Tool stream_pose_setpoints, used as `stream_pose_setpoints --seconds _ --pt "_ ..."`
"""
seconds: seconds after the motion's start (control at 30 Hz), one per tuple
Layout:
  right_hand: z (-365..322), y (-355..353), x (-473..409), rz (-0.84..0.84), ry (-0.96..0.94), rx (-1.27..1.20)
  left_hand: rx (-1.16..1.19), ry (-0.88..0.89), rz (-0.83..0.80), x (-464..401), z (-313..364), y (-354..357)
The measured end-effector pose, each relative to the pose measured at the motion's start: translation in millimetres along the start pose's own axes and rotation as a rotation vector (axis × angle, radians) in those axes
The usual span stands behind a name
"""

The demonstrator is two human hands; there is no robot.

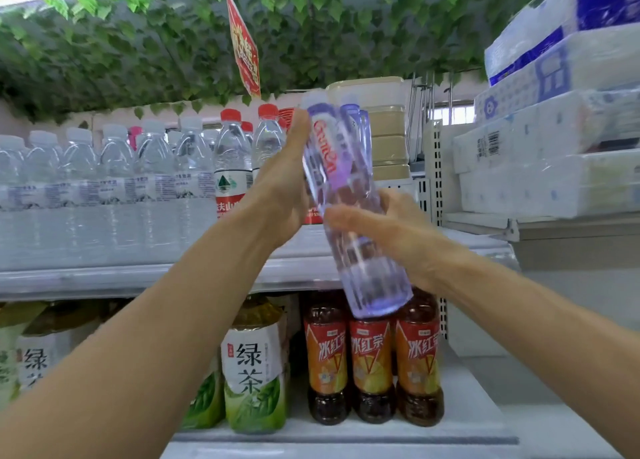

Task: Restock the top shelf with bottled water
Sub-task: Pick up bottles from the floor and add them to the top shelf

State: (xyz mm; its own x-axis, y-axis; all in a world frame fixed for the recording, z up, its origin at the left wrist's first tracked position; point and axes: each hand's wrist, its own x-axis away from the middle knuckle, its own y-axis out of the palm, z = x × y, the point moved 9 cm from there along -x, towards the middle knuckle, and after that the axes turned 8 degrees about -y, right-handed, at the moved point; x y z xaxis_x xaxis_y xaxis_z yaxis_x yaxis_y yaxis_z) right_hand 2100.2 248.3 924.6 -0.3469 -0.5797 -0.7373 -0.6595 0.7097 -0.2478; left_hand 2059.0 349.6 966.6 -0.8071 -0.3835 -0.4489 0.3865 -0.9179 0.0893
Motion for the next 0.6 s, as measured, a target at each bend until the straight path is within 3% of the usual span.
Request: stream_pose_setpoints --seconds 0.13,0.23,0.6 --pt "-13 -58 -31 0.235 -0.081 -0.049 -0.376 0.174 0.102 -4 19 0" --pt "-6 -96 -49 0.329 -0.065 -0.001 -0.521 0.218 0.163 -9 8 -8" --pt "70 -116 -68 0.266 0.131 0.174 -0.859 0.433 0.230 -23 -7 7"
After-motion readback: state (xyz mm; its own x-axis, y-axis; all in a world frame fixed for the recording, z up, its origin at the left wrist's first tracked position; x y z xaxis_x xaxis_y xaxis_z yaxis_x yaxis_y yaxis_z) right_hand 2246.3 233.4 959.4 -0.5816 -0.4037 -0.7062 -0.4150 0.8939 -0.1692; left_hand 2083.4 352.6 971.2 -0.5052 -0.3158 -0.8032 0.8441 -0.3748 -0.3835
